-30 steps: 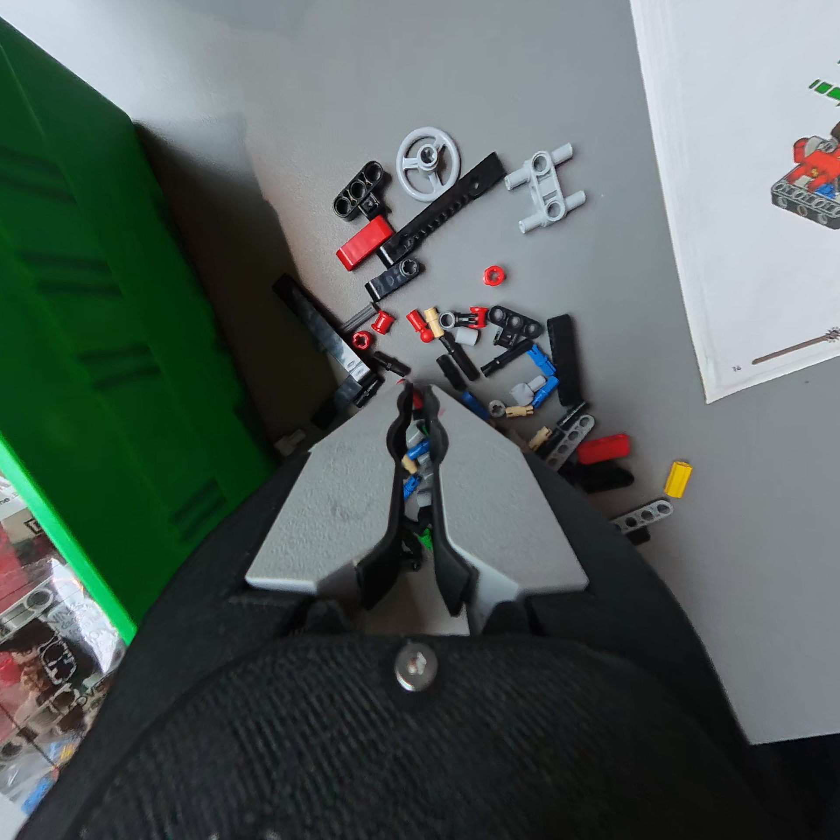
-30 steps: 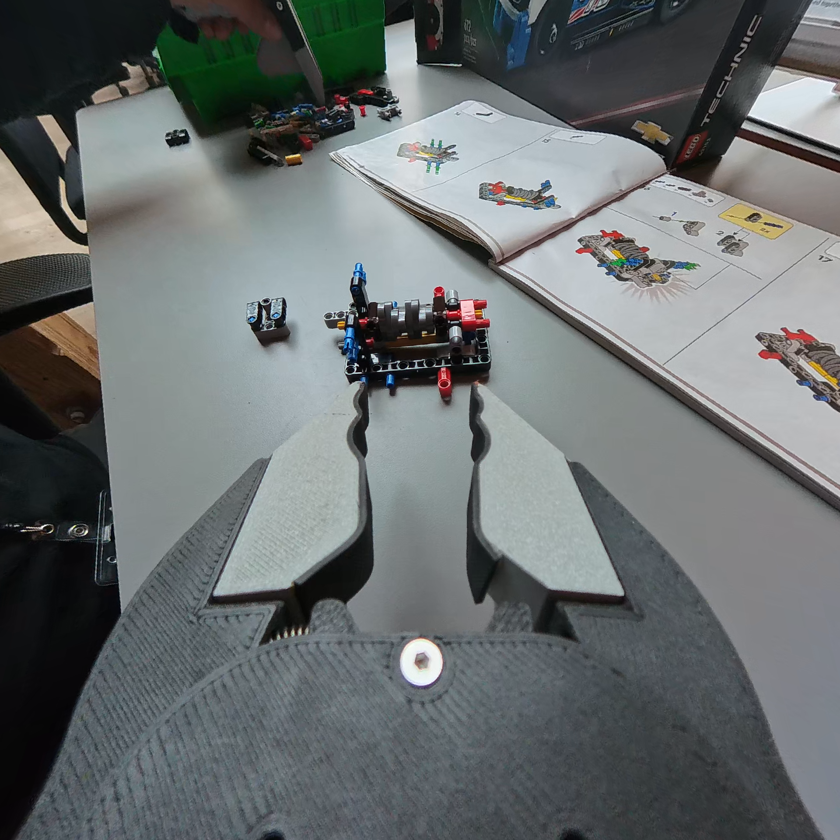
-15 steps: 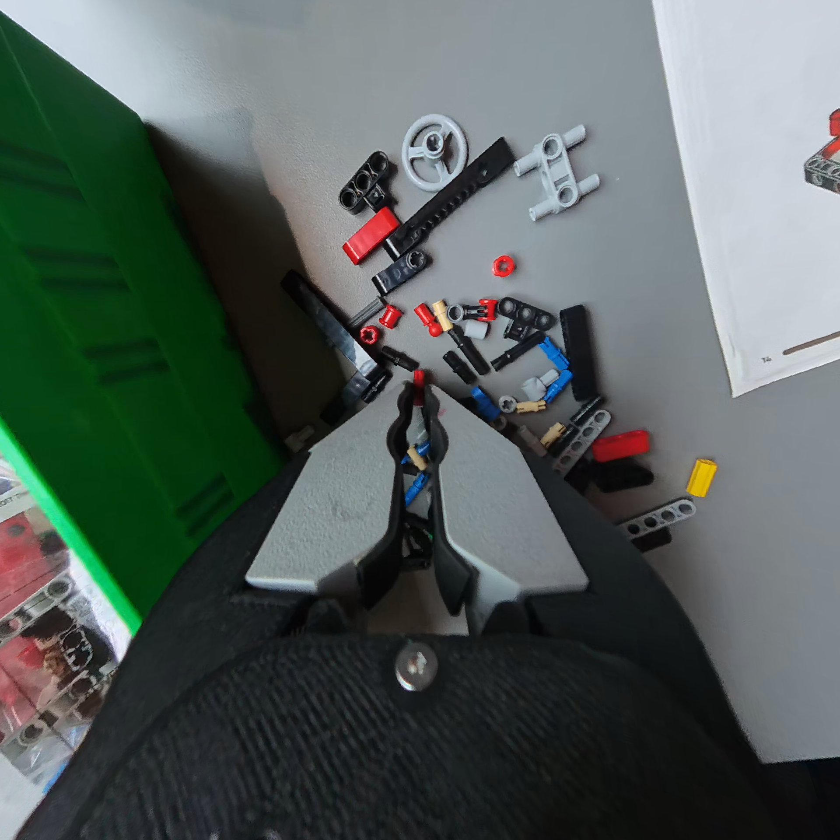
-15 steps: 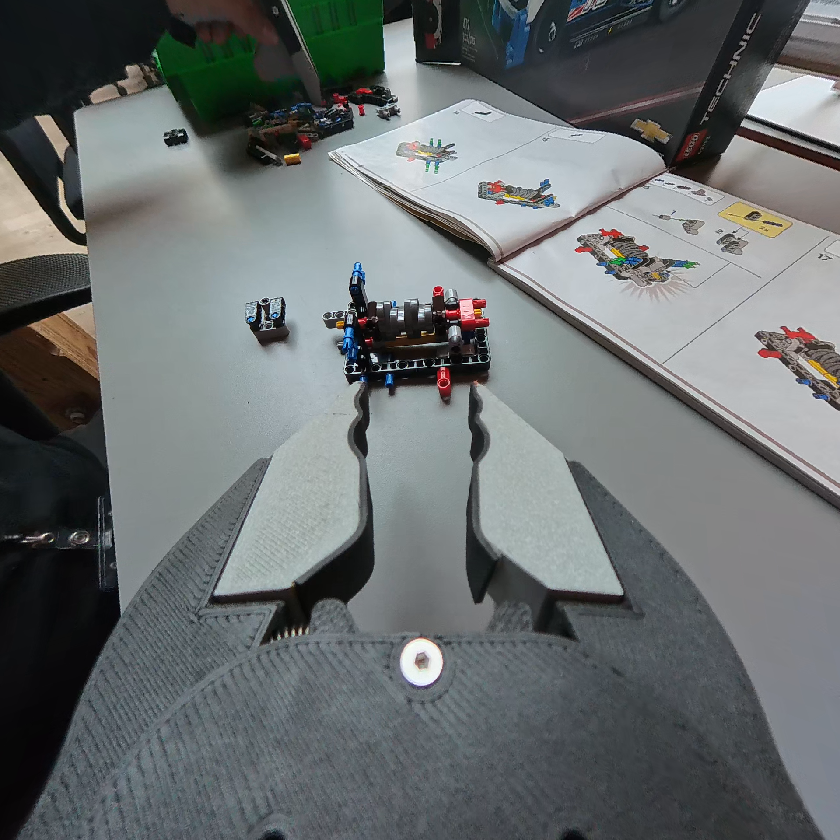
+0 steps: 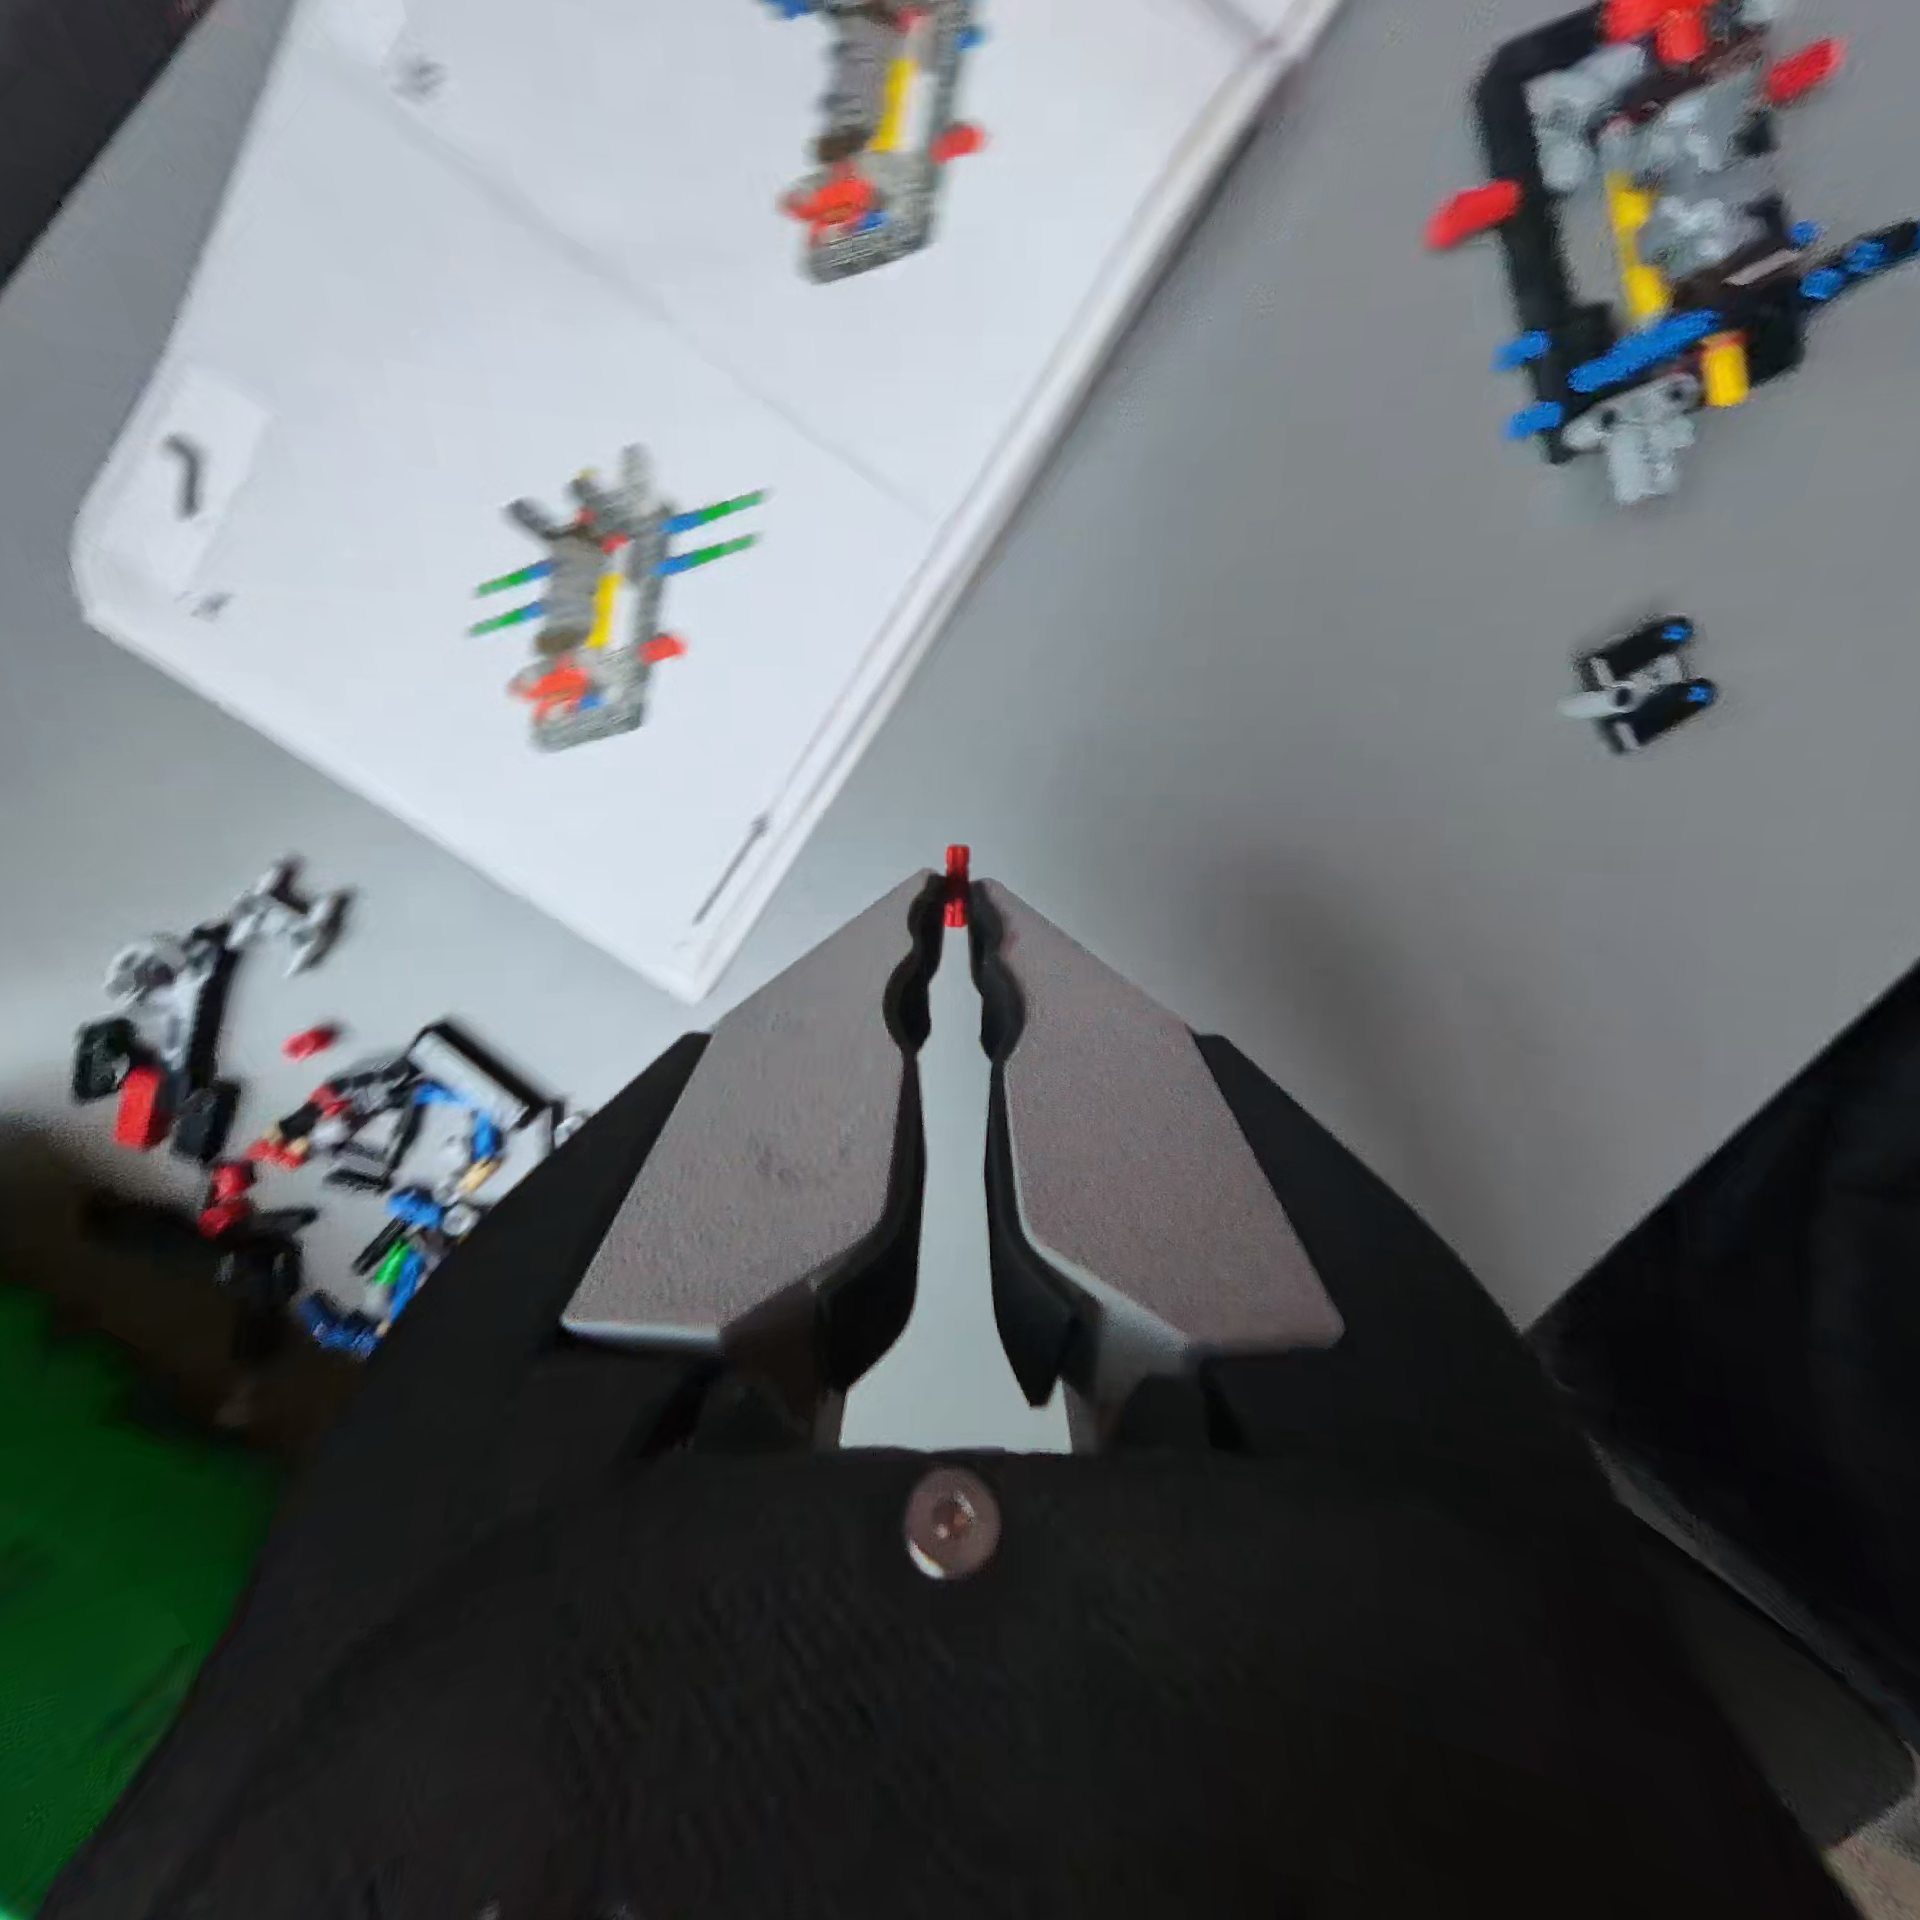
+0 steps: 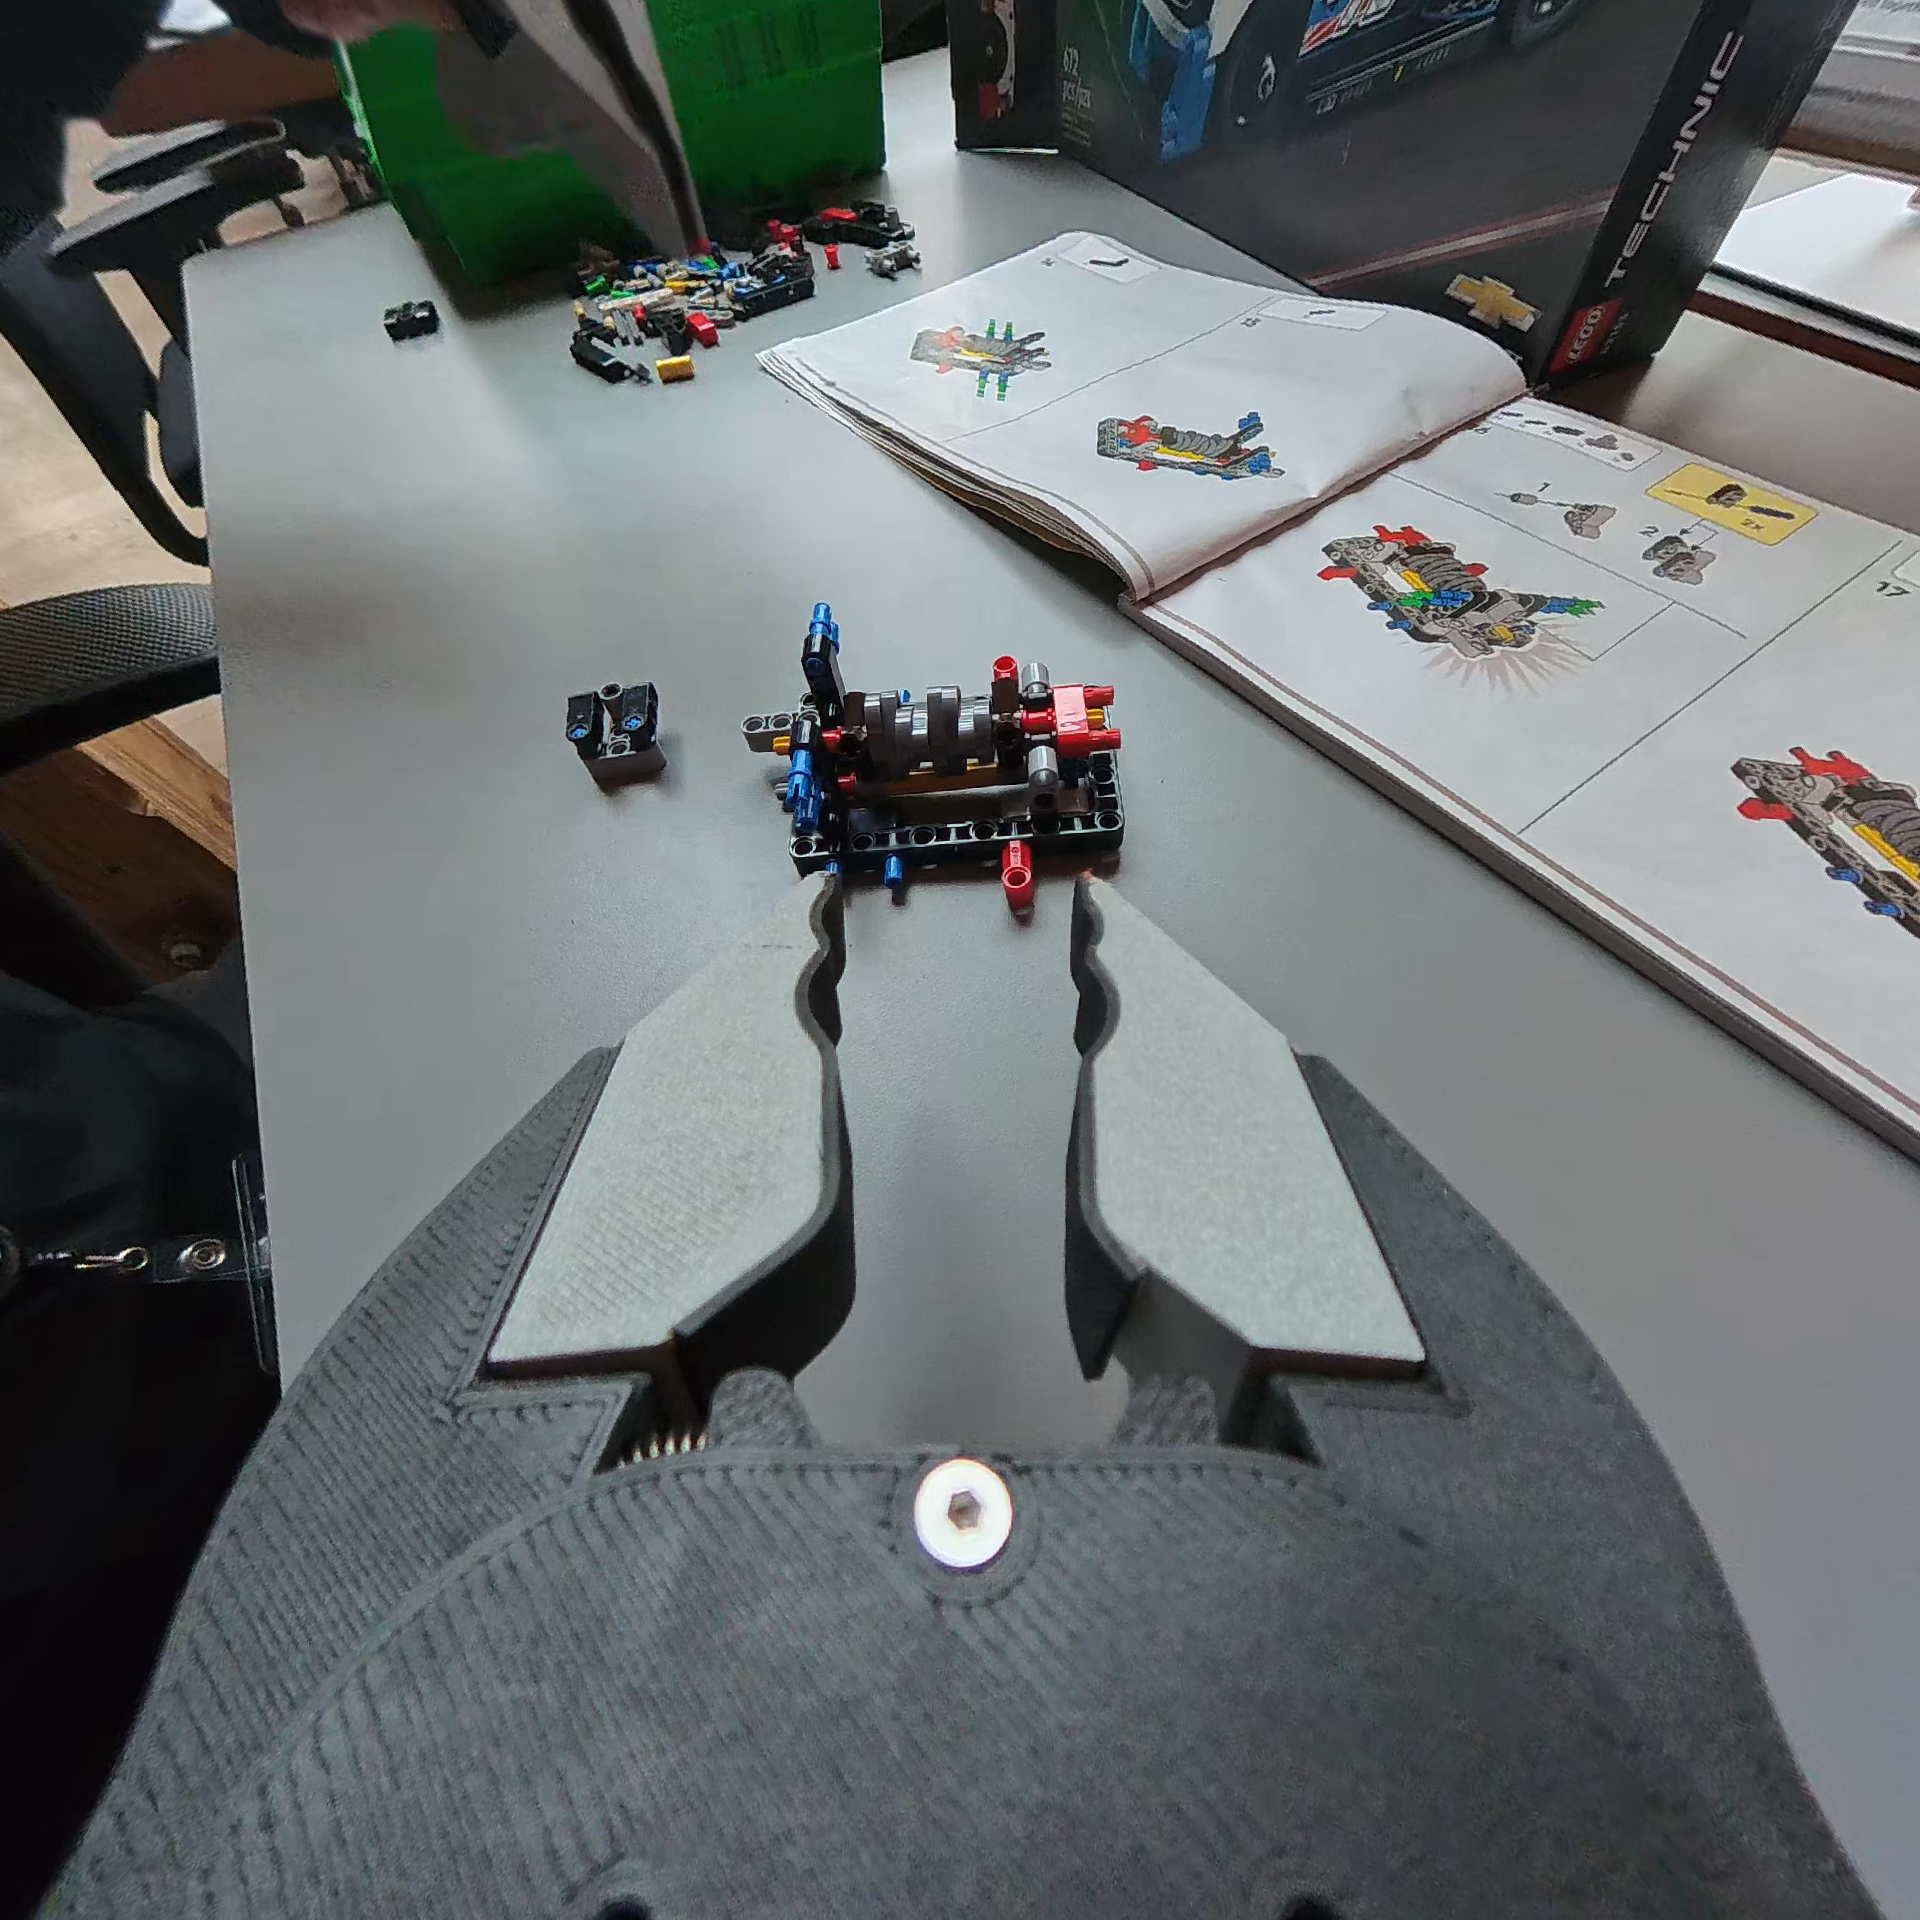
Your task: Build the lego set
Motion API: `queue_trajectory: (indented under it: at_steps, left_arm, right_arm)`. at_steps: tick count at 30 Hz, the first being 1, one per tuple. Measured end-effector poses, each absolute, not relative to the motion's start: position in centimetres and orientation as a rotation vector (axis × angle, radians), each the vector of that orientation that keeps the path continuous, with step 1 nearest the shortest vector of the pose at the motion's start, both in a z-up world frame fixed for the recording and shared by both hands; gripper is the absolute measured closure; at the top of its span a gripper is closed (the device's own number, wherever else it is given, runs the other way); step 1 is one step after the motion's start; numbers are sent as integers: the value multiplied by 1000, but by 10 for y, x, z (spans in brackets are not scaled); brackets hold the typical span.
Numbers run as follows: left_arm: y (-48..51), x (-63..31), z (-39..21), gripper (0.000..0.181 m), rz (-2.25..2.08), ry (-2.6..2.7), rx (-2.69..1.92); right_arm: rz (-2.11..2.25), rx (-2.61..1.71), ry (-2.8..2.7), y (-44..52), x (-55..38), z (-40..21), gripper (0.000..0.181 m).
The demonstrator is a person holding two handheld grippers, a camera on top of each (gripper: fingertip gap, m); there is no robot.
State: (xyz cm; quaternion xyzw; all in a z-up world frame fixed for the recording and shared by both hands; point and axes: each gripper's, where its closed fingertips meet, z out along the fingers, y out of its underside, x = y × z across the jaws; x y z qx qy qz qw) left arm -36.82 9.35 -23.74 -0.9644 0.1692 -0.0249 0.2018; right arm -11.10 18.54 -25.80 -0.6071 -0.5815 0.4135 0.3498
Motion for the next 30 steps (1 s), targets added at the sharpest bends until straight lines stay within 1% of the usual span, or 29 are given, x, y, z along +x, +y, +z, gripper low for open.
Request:
queue_trajectory:
  at_steps: [5,9,13,15,17,19,21,24,27,30]
  left_arm:
    - [88,-294,-272,180,-151,712,-2696]
    - [79,-279,-303,180,-189,799,-2752]
    - [81,-274,-305,180,-248,769,-2749]
    - [82,-272,-305,179,-245,782,-2734]
    - [81,-267,-304,170,-286,785,-2721]
    - [83,-267,-303,158,-296,771,-2709]
    - [83,-269,-301,159,-297,777,-2682]
    - [79,-275,-296,156,-306,761,-2657]
    - [68,-287,-277,156,-319,716,-2630]
    - [53,-354,-241,162,-86,572,-2649]
  right_arm:
    - [1068,-1569,-1507,185,-111,-258,141]
    - [1077,-1568,-1505,185,-110,-257,141]
    - [1078,-1571,-1508,184,-111,-258,141]
    - [1077,-1571,-1509,184,-111,-258,141]
    - [1077,-1571,-1509,184,-111,-258,141]
    - [1078,-1571,-1508,185,-111,-258,141]
    - [1076,-1572,-1507,185,-111,-258,141]
    - [1076,-1568,-1502,185,-110,-257,142]
    - [1081,-1569,-1499,185,-110,-257,142]
    - [1086,-1567,-1495,185,-110,-256,143]
